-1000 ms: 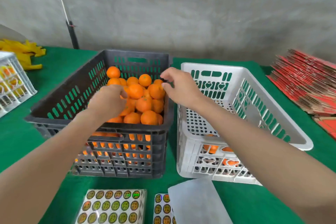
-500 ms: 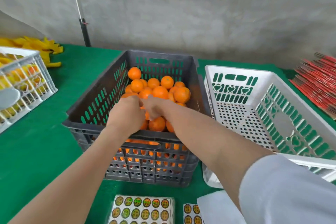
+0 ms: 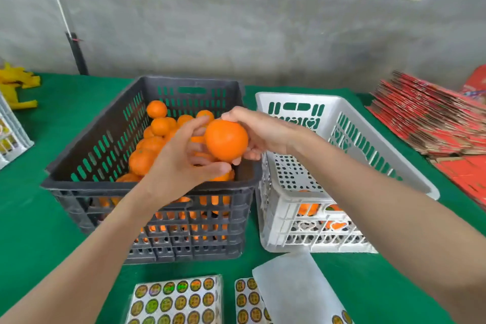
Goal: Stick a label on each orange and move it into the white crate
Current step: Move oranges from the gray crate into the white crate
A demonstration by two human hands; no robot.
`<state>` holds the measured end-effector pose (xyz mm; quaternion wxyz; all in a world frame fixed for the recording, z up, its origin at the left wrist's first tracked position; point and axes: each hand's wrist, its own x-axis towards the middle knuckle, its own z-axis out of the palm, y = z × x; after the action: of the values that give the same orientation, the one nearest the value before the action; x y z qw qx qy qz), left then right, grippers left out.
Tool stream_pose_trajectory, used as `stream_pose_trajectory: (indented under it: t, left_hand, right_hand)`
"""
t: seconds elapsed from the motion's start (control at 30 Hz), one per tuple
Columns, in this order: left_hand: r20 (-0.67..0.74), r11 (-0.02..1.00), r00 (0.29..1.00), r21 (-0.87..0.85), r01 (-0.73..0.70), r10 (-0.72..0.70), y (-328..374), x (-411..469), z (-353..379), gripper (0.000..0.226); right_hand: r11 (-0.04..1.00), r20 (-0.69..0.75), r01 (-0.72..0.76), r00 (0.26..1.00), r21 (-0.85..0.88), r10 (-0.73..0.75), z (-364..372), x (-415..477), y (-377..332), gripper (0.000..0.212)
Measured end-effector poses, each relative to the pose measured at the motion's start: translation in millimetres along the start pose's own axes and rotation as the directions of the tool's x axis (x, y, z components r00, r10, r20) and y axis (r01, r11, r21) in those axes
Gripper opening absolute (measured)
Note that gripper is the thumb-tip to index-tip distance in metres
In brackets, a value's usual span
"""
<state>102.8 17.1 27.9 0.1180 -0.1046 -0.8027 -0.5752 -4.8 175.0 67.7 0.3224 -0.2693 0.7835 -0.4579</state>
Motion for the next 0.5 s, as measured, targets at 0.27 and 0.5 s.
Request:
stream_pose_trajectory:
  t: [0.27, 0.5]
  left_hand:
    - [0.028, 0.983, 0.988, 0.107, 0.15, -0.154, 25.0, -46.2, 89.6, 0.065]
    - [0.117, 0.815, 0.811, -0.021, 0.579, -0.574, -48.9, -85.3, 153.7, 0.061]
  right_hand:
    - [0.992, -0.005, -0.052, 0.999, -0.113, 0.052, 8.8, -107.8, 43.6, 0.069]
    - [0.811, -0.037, -0.522, 0.846, -0.264, 0.532, 29.4, -138.2, 178.3, 0.04]
